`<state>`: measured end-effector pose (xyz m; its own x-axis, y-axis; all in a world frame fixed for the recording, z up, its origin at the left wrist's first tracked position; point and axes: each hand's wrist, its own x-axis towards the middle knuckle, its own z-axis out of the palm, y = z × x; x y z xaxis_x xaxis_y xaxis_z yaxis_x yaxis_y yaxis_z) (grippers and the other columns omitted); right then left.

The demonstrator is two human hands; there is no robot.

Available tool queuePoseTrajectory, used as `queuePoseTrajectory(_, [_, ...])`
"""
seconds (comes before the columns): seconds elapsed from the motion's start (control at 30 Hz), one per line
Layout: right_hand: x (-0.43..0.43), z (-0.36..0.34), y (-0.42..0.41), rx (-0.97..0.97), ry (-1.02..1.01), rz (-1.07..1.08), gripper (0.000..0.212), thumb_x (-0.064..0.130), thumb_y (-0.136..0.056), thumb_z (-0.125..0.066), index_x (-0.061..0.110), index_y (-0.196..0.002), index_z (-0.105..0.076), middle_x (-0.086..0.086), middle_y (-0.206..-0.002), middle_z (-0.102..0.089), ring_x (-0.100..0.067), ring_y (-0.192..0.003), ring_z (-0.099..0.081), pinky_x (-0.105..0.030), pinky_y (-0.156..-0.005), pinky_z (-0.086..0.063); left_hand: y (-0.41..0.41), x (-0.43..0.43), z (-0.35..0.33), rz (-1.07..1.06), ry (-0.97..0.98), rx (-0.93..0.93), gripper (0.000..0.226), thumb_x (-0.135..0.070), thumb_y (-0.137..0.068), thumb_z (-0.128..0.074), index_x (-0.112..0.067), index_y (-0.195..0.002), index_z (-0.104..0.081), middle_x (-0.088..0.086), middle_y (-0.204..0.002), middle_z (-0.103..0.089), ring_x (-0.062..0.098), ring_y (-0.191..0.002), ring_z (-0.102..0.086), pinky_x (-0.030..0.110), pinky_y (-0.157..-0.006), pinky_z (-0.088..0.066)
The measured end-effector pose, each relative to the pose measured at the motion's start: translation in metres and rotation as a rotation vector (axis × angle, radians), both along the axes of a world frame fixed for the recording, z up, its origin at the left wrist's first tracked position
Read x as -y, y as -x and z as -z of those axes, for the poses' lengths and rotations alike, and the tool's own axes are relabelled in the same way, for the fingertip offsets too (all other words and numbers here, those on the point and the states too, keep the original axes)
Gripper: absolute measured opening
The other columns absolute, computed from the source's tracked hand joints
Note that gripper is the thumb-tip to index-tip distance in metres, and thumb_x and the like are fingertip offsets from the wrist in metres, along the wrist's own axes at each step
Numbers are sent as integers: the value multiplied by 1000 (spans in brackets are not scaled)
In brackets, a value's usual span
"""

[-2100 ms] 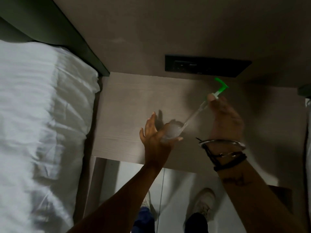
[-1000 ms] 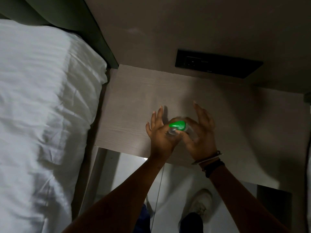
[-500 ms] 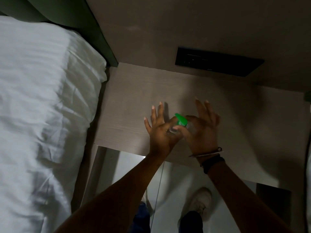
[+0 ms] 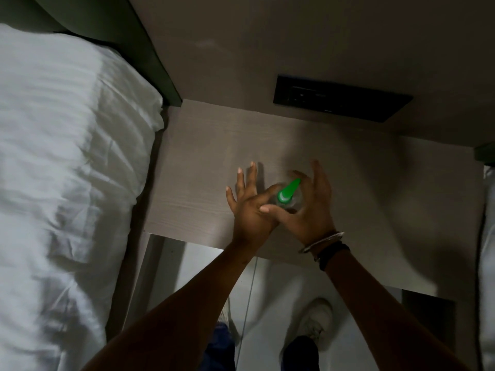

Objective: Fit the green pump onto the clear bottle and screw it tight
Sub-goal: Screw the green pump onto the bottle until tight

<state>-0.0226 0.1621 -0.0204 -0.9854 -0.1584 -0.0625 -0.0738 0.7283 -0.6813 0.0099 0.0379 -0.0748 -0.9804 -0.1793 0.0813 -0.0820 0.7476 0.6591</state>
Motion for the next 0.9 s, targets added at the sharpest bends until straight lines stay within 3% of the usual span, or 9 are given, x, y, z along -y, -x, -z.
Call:
queuePoseTrajectory(0.07, [-5,2,-1,-22,99,-40,48,34,-67,-82,16,-109,-66,-19,-151,-35,-39,-140,-28,-66,-107,-30,0,1,-2,6,-79,6,35,-46,-81,-69,-36,-114,-66,9,-158,-27,25,-149,-5,59,-116,0])
queuePoseTrajectory(0.13, [-6,2,0,-60,89,-15,36,23,-64,-86,10,-93,-69,-18,-142,-47,-38,-137,-34,-65,-104,-33,0,0,-7,11,-142,19,35,-55,-86,-53,-37,-112,-68,8,-159,-27,22,-149,-3,57,-116,2])
queuePoseTrajectory(0.2, [-1,1,1,-78,51,56,51,36,-56,-89,9,-92,-65,-15,-137,-51,-34,-133,-39,-60,-104,-36,1,0,-9,8,-123,23,42,-61,-90,-43,-35,-110,-69,9,-157,-29,25,-149,-5,59,-116,-1])
queuePoseTrajectory(0.3, [6,0,-1,13,94,69,74,48,-54,-88,13,-111,-57,-16,-146,-38,-32,-136,-33,-54,-109,-34,3,1,-9,24,-65,54,28,-41,-85,-66,-32,-112,-69,11,-157,-29,30,-147,-8,65,-115,-7])
queuePoseTrajectory(0.43, [2,2,-3,-65,205,28,43,23,-66,-82,17,-105,-63,-14,-143,-45,-37,-136,-35,-63,-107,-33,5,4,-17,66,-154,98,35,-42,-79,-69,-29,-111,-70,10,-158,-27,30,-149,-7,57,-116,2])
queuePoseTrajectory(0.57, [7,1,-1,-84,172,169,70,38,-49,-91,18,-105,-54,-3,-122,-51,-28,-118,-49,-55,-98,-44,9,3,-19,69,-111,114,23,-30,-84,-71,-30,-107,-72,8,-158,-27,31,-149,-9,62,-117,-3])
queuePoseTrajectory(0.7, [2,8,-2,9,168,53,61,37,-62,-87,14,-110,-59,-15,-145,-39,-31,-134,-35,-58,-106,-37,10,4,-22,87,-157,147,40,-49,-81,-57,-28,-113,-70,8,-159,-25,32,-149,-7,59,-117,0])
queuePoseTrajectory(0.8, [-7,7,-4,-87,49,-23,35,23,-67,-83,9,-95,-67,-16,-145,-44,-39,-136,-34,-64,-103,-33,13,8,-20,132,-198,180,46,-48,-74,-65,-28,-115,-69,5,-161,-19,25,-150,1,53,-117,7])
queuePoseTrajectory(0.9, [-7,0,0,-176,-208,-9,42,44,-60,-84,11,-81,-67,-14,-140,-52,-36,-136,-36,-63,-101,-33,14,9,-19,161,-173,180,44,-48,-75,-65,-31,-115,-69,4,-161,-18,23,-149,3,52,-116,8])
